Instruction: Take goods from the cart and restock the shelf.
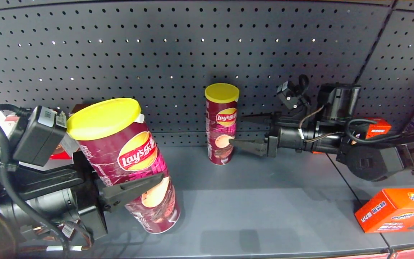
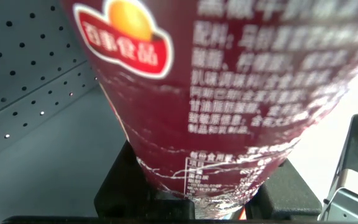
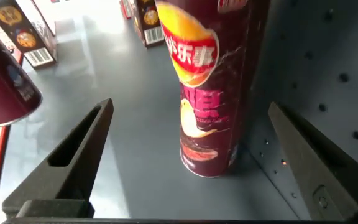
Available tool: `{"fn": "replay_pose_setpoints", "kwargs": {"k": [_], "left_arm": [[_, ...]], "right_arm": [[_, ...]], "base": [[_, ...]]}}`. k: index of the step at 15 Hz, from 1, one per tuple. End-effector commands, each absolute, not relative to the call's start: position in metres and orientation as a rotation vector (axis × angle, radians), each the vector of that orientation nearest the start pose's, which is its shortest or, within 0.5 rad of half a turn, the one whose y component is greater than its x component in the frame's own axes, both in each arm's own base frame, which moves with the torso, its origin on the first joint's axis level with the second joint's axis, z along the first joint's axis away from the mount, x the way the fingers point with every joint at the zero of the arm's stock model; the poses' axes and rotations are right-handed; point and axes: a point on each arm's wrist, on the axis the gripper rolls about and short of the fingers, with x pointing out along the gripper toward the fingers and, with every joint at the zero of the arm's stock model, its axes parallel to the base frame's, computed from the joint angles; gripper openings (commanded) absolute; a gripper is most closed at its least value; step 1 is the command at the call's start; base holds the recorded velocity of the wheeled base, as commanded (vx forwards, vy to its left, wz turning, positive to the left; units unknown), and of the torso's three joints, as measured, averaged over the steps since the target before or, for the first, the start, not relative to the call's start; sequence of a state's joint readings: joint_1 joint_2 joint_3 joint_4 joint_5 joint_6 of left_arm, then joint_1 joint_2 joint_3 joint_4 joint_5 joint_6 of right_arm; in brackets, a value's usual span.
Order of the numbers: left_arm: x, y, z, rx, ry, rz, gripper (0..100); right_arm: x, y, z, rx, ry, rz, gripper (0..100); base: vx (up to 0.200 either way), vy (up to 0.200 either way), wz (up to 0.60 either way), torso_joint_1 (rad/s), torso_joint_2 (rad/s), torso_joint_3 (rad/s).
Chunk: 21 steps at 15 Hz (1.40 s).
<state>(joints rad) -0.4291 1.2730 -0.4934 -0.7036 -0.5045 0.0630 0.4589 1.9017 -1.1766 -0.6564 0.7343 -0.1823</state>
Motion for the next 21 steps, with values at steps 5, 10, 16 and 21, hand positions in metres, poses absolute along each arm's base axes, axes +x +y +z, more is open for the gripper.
{"fn": "replay_pose_setpoints", "kwargs": {"k": [5, 10, 16, 21], "left_arm": [[0.167, -0.089, 0.21, 0.055, 0.05, -0.934, 0], [0.167, -0.089, 0.209, 0.055, 0.055, -0.934, 0], [0.165, -0.087, 0.202, 0.054, 0.08, -0.933, 0], [0.165, -0.087, 0.202, 0.054, 0.082, -0.933, 0]], "right_arm": [[0.348, 0.194, 0.194, -0.144, 0.008, 1.21, 100], [0.359, 0.199, 0.178, -0.143, 0.033, 1.204, 100], [0.375, 0.208, 0.167, -0.143, 0.033, 1.207, 100], [0.382, 0.218, 0.159, -0.143, 0.034, 1.215, 100]], "base": [[0.0, 0.0, 0.0, 0.0, 0.0, 0.0], [0.0, 0.0, 0.0, 0.0, 0.0, 0.0], [0.0, 0.0, 0.0, 0.0, 0.0, 0.0], [0.0, 0.0, 0.0, 0.0, 0.0, 0.0]]}}
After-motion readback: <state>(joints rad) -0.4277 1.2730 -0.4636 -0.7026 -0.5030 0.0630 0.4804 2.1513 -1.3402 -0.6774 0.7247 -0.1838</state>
